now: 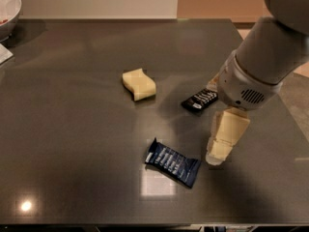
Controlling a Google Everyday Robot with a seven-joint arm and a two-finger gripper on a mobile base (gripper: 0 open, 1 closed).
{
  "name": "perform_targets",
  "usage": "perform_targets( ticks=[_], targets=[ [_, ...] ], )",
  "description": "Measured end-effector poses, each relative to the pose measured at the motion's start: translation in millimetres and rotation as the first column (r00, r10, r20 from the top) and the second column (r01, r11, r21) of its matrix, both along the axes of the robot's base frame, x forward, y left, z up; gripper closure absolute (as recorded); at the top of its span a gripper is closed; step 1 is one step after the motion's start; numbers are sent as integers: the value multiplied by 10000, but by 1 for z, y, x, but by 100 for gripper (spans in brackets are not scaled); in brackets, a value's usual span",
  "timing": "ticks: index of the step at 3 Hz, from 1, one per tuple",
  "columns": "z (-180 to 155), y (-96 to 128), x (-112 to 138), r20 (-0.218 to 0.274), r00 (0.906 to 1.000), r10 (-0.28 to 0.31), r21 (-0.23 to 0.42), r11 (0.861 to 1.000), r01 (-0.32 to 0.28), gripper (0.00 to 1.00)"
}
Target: Pick rxbar blueberry
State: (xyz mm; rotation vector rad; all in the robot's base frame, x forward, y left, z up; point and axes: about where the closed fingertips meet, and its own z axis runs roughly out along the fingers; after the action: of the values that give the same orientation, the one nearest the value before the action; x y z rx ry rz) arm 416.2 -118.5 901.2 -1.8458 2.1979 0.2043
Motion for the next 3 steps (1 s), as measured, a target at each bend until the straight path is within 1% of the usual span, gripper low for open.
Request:
perform_targets(
  ticks=[1,3],
  targets=[
    [-20,21,-9,-84,9997,225,114,9997,-224,0],
    [-55,49,-20,-209,9982,561,300,9980,-554,0]
  ],
)
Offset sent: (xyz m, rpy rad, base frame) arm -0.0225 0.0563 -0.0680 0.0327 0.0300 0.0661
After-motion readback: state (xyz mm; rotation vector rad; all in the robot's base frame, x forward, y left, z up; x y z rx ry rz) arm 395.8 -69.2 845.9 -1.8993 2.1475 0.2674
